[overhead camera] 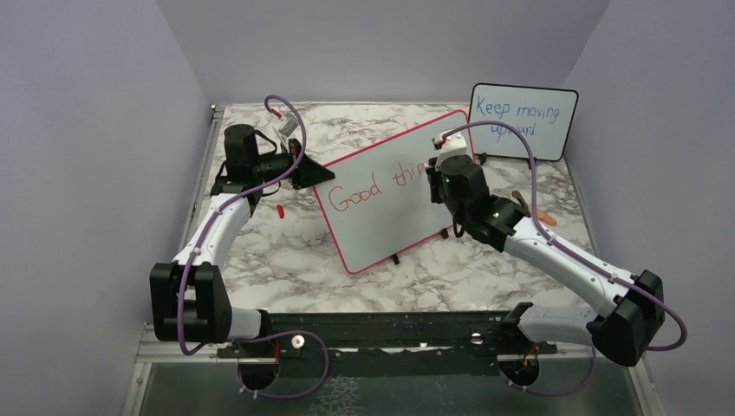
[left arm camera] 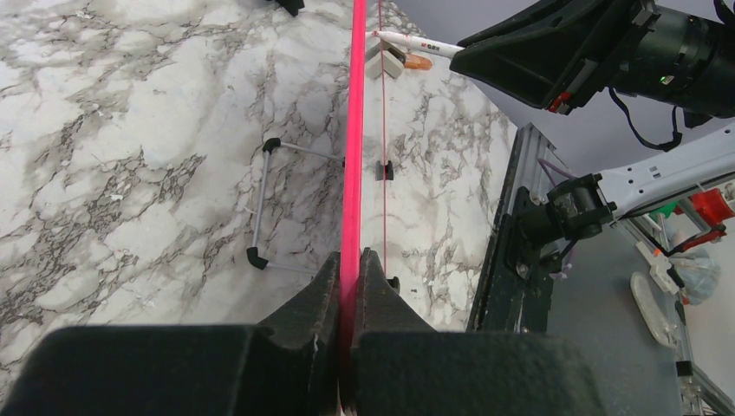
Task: Write a sentence on the whiteboard
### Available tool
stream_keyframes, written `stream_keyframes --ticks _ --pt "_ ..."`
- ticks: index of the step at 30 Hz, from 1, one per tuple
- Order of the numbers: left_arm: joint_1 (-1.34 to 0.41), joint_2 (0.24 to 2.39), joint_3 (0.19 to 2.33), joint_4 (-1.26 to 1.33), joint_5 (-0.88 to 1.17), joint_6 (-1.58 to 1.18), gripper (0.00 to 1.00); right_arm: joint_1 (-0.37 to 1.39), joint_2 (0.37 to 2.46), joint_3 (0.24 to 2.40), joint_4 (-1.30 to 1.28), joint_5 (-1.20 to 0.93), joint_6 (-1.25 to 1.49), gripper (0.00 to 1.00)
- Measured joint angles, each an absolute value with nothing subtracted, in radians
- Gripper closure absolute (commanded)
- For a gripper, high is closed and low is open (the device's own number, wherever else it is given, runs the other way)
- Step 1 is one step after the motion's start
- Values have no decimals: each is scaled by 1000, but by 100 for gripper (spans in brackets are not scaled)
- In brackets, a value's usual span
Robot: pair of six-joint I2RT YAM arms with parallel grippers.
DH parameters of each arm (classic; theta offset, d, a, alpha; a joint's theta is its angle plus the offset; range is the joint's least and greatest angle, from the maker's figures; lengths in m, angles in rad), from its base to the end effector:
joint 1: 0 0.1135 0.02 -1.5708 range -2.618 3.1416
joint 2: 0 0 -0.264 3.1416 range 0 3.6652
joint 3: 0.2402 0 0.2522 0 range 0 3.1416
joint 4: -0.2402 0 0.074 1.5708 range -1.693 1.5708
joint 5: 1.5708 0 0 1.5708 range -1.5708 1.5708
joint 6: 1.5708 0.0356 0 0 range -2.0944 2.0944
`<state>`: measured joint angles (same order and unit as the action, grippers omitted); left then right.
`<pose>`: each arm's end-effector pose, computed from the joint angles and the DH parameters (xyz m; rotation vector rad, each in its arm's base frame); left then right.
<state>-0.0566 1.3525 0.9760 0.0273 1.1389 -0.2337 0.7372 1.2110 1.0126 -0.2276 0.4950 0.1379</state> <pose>0.2939 -0.0490 0.3065 0.6208 1.7959 -1.2740 0.2149 0.1723 0.3276 -0.2679 1.9253 0.0847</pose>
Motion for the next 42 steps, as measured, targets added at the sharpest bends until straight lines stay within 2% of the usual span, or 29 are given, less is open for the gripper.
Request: stream_keyframes --ticks 26,42 --pt "-57 1353 976 27 1139 -231 100 733 1186 993 -290 473 164 99" --pt "-57 1353 976 27 1139 -227 100 713 1135 968 -229 481 126 99"
